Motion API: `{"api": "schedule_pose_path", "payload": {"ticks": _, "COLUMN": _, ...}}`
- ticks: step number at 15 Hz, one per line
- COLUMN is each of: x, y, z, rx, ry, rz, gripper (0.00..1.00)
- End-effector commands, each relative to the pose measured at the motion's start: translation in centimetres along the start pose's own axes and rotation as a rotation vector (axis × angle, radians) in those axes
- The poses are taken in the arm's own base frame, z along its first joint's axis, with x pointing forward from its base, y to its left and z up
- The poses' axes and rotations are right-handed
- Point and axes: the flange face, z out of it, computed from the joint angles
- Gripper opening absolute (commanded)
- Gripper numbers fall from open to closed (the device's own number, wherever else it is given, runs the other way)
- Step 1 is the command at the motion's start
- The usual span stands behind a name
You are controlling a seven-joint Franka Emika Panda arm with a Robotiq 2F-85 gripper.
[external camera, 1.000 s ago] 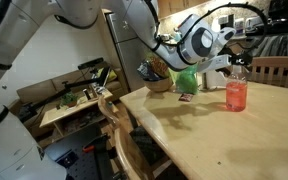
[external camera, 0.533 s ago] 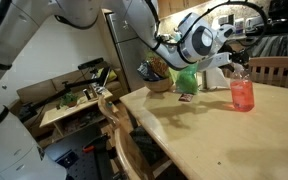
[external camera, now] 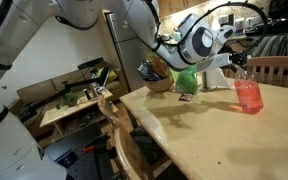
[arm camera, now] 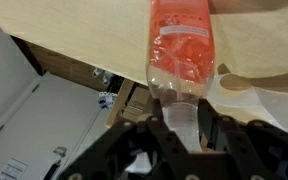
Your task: Spray the object from the bottle slightly to the right
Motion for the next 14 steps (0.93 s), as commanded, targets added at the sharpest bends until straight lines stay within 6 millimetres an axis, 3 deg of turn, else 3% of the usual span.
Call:
{"api": "schedule_pose_path", "payload": {"ticks": 1, "x": -0.1, "y": 0.3, "z": 0.3, "rx": -0.006, "ry": 0.009, "rz": -0.003, "gripper": 0.65}}
{"api": "schedule_pose_path", "payload": {"ticks": 3, "x": -0.1, "y": 0.4, "z": 0.3, "rx": -0.005, "ry": 0.009, "rz": -0.014, "gripper": 0.71}}
{"api": "schedule_pose_path", "payload": {"ticks": 6, "x": -0.2, "y": 0.4, "z": 0.4, "rx": -0.001, "ry": -0.002, "rz": -0.018, "gripper": 0.95}}
{"api": "schedule_pose_path", "payload": {"ticks": 7, "x": -0.3, "y": 0.4, "z": 0.5, "rx": -0.001, "ry": -0.01, "rz": -0.018, "gripper": 0.99}}
{"api": "schedule_pose_path", "payload": {"ticks": 14, "x": -1.4, "y": -0.4, "z": 0.4, "rx": 0.054, "ry": -0.105, "rz": -0.099, "gripper": 1.0}}
